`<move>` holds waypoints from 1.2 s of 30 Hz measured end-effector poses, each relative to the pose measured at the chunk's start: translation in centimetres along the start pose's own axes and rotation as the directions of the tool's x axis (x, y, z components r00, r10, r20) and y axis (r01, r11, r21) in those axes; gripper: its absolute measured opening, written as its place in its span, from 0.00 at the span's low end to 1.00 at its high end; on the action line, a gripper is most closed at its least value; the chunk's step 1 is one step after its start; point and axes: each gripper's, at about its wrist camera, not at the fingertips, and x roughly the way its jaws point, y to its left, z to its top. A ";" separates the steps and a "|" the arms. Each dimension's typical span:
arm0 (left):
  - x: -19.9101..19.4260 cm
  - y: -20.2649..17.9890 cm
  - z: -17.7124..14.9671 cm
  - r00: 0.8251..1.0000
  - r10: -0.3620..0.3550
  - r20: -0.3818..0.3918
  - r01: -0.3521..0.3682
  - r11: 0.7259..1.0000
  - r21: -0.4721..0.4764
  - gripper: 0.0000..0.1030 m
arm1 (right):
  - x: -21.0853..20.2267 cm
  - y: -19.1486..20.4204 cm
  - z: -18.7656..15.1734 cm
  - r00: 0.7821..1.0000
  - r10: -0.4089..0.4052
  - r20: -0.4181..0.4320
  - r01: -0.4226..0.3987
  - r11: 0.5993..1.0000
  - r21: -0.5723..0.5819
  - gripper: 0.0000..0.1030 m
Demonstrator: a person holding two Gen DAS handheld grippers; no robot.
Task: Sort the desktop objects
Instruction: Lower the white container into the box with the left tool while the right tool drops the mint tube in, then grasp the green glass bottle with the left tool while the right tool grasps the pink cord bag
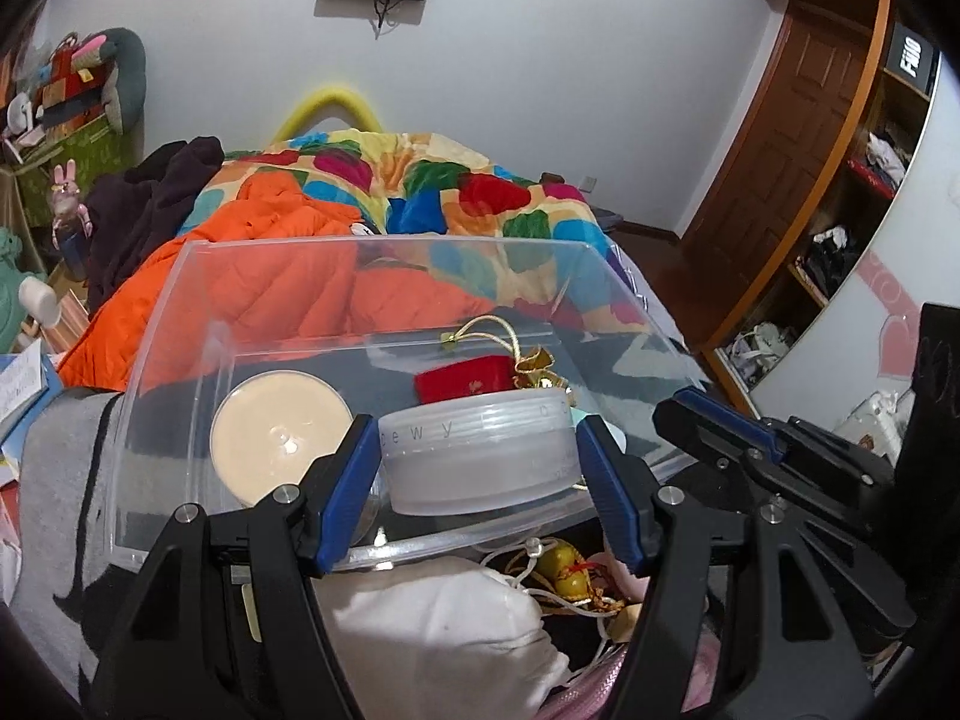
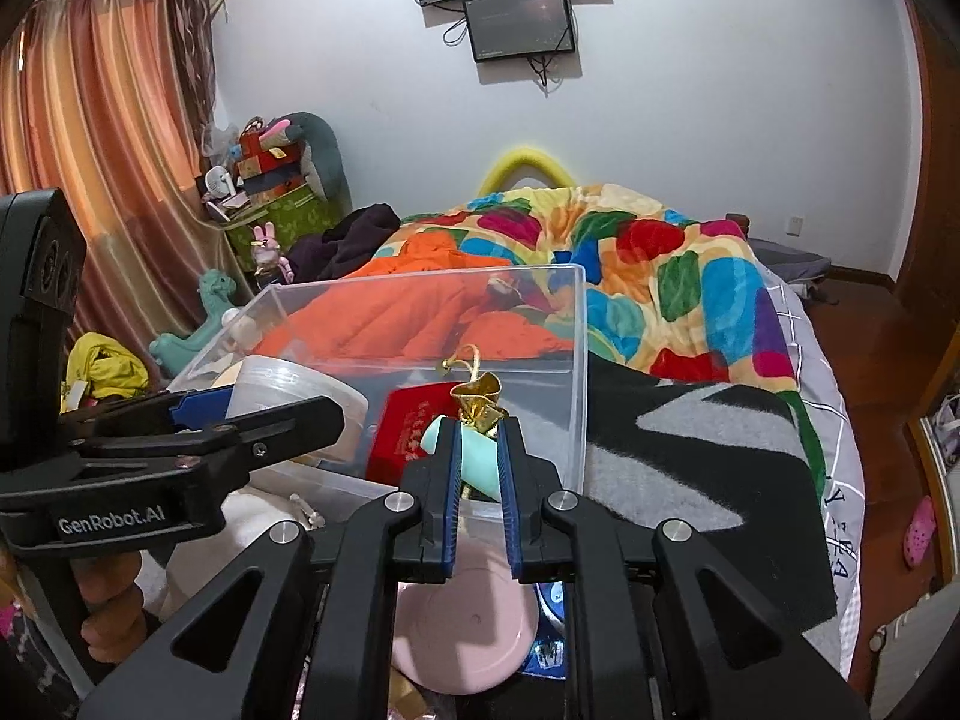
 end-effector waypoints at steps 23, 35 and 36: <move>-5.1 0.4 -2.9 0.999 0.051 0.015 -0.051 0.999 0.013 0.65 | -4.1 -0.7 -2.3 0.998 0.057 -0.033 -0.056 0.998 0.040 0.14; -8.8 0.6 -6.4 0.998 0.063 0.000 -0.063 0.998 0.029 0.65 | -6.9 0.2 -4.9 0.998 0.044 -0.037 -0.042 0.997 0.064 0.60; -8.9 0.6 -6.6 0.998 0.063 -0.001 -0.063 0.998 0.030 0.66 | -7.1 0.5 -5.1 0.998 0.044 -0.038 -0.041 0.997 0.063 0.61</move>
